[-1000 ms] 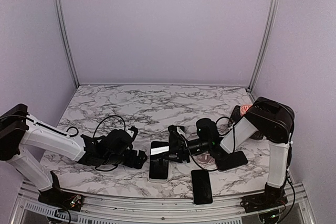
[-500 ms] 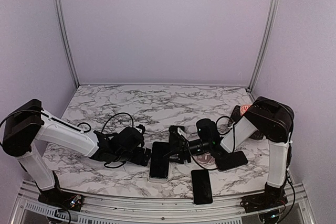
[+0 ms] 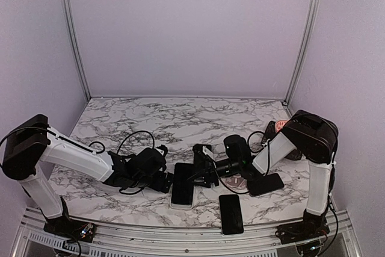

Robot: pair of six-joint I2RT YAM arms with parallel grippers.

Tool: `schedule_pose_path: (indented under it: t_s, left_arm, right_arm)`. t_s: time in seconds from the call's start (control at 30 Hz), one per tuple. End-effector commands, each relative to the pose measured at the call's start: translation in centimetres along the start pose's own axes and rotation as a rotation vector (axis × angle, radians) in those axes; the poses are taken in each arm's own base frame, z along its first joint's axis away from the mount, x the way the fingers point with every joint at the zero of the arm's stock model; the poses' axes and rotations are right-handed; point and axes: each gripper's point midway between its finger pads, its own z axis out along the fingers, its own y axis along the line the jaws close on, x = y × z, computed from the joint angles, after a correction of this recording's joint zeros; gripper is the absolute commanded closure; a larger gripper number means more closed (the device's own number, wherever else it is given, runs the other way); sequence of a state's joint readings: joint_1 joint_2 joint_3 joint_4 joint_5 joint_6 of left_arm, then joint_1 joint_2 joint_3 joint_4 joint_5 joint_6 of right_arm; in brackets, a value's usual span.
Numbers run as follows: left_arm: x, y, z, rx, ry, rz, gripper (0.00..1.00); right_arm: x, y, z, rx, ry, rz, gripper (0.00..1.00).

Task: Put the phone into the phone case
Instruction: Install the phone into the phone case.

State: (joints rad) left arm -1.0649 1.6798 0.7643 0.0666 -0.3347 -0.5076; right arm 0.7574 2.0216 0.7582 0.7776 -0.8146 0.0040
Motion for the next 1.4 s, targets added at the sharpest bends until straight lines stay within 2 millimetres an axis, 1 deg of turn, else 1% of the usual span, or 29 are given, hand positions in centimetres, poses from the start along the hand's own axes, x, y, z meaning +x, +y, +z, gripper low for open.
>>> schedule_pose_path:
  t_s: [0.0,0.1,0.23,0.3,0.33,0.4,0.43,0.53,0.6,0.67,0.73,0.8,0.83,0.87,0.9,0.93,0.97,1.03,1.07,1.1,1.17,1.23,1.3,1.37]
  left_arm:
    - [0.4,-0.1,-0.4,0.002,0.004,0.028,0.06]
    - [0.4,-0.1,-0.5,0.002,0.001,0.029,0.06]
    - [0.3,0.1,-0.8,-0.003,-0.007,0.032,0.06]
    - [0.2,0.2,-0.9,-0.009,-0.013,0.034,0.06]
    - [0.1,0.3,-1.0,-0.013,-0.019,0.035,0.06]
    - [-0.2,0.5,-1.1,-0.021,-0.031,0.044,0.06]
    - [-0.3,0.5,-1.1,-0.025,-0.036,0.049,0.06]
    - [-0.5,0.7,-1.4,-0.032,-0.047,0.058,0.06]
    - [-0.7,0.9,-1.7,-0.035,-0.055,0.063,0.06]
    - [-0.8,1.1,-2.1,-0.037,-0.064,0.059,0.06]
    - [-0.8,1.4,-2.6,-0.04,-0.07,0.058,0.06]
    - [-0.8,1.7,-3.0,-0.049,-0.068,0.061,0.06]
    - [-0.8,1.9,-3.2,-0.055,-0.067,0.061,0.06]
    - [-1.0,2.0,-3.5,-0.055,-0.075,0.055,0.06]
    - [-0.5,2.5,-3.7,-0.068,-0.063,0.057,0.06]
    - [-0.3,2.7,-3.9,-0.073,-0.06,0.055,0.05]
    - [0.0,3.0,-4.0,-0.078,-0.057,0.051,0.05]
    - [0.4,3.2,-4.2,-0.076,-0.05,0.037,0.05]
    - [0.5,3.3,-4.2,-0.073,-0.047,0.03,0.05]
    - [0.7,3.3,-4.3,-0.07,-0.044,0.022,0.05]
    - [1.0,3.4,-4.3,-0.066,-0.037,0.011,0.05]
    - [1.2,3.3,-4.3,-0.06,-0.031,0.005,0.05]
    - [1.2,3.2,-4.3,-0.054,-0.028,0.001,0.05]
    - [1.3,3.1,-4.3,-0.048,-0.025,0.0,0.05]
  right_arm:
    - [0.1,-1.9,-0.8,0.096,0.028,-0.015,0.46]
    - [0.1,-2.2,-1.1,0.124,0.041,-0.014,0.43]
    - [-0.5,-2.6,-1.5,0.169,0.055,-0.034,0.38]
    - [-0.8,-3.0,-1.6,0.191,0.073,-0.039,0.37]
    - [-0.9,-3.2,-1.6,0.197,0.082,-0.034,0.35]
    - [-1.0,-3.5,-1.5,0.204,0.102,-0.026,0.25]
    - [-0.9,-3.7,-1.5,0.214,0.109,-0.021,0.23]
    - [-1.4,-3.9,-1.9,0.243,0.116,-0.034,0.23]
    - [-2.9,-3.6,-2.5,0.263,0.101,-0.061,0.25]
    - [-5.2,-3.1,-3.7,0.297,0.066,-0.089,0.27]
    - [-8.2,-2.9,-5.8,0.396,0.011,-0.085,0.29]
    - [-9.1,-3.6,-7.6,0.516,0.016,-0.005,0.36]
    - [-8.9,-4.1,-8.5,0.586,0.023,0.084,0.4]
    - [-8.4,-4.6,-9.3,0.643,0.046,0.162,0.44]
    - [-7.6,-4.7,-9.7,0.678,0.06,0.248,0.5]
    - [-7.2,-4.4,-9.8,0.686,0.066,0.311,0.56]
    - [-6.2,-3.8,-9.7,0.687,0.09,0.363,0.64]
    - [-5.3,-2.7,-9.3,0.717,0.11,0.417,0.67]
    - [-4.9,-1.9,-8.7,0.722,0.126,0.423,0.67]
    - [-4.4,-1.7,-8.5,0.736,0.141,0.434,0.68]
    - [-3.0,-0.8,-7.3,0.74,0.201,0.454,0.69]
    - [-1.3,-0.5,-6.3,0.743,0.268,0.484,0.73]
    - [-0.3,-0.5,-5.6,0.738,0.298,0.518,0.77]
    - [0.1,-0.6,-5.2,0.728,0.299,0.543,0.81]
